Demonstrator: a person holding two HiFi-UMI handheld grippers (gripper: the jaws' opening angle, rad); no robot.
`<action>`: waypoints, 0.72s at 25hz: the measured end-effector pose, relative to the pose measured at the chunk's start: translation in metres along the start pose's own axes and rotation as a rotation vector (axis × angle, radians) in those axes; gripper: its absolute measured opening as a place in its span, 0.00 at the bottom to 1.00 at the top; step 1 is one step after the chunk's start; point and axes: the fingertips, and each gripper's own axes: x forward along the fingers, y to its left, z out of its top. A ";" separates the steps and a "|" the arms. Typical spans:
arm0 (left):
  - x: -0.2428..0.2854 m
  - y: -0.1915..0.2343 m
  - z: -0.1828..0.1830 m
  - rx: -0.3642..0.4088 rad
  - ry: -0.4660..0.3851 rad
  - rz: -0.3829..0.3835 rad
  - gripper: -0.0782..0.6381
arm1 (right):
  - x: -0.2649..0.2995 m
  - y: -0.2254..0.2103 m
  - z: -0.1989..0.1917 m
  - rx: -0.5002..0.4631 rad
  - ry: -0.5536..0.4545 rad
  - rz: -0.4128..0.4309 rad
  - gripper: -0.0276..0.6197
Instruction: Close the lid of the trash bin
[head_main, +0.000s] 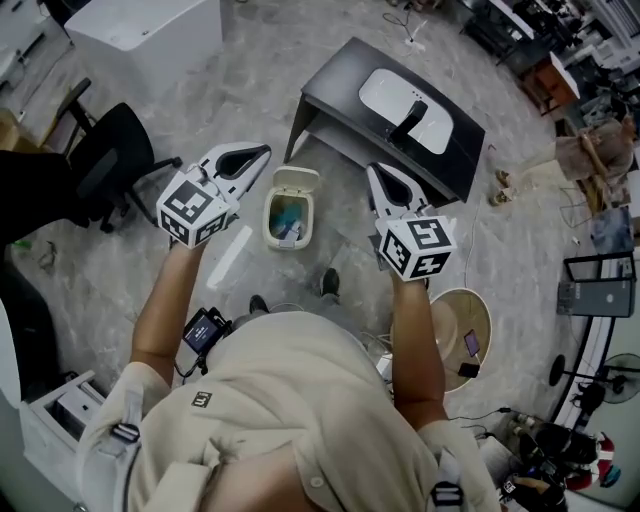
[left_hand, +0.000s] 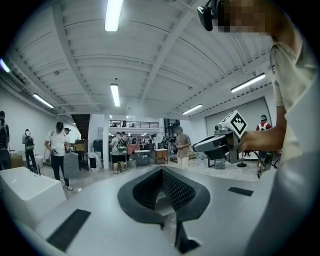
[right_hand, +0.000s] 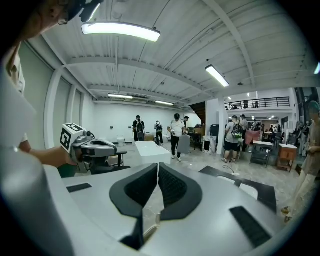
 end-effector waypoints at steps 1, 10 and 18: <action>0.001 0.003 -0.004 -0.003 0.008 0.011 0.13 | 0.005 -0.001 -0.002 0.001 0.001 0.012 0.08; 0.025 0.021 -0.027 -0.013 0.093 0.125 0.13 | 0.055 -0.037 -0.022 0.049 0.013 0.142 0.08; 0.066 0.047 -0.065 -0.068 0.159 0.199 0.13 | 0.102 -0.073 -0.038 0.030 0.069 0.236 0.08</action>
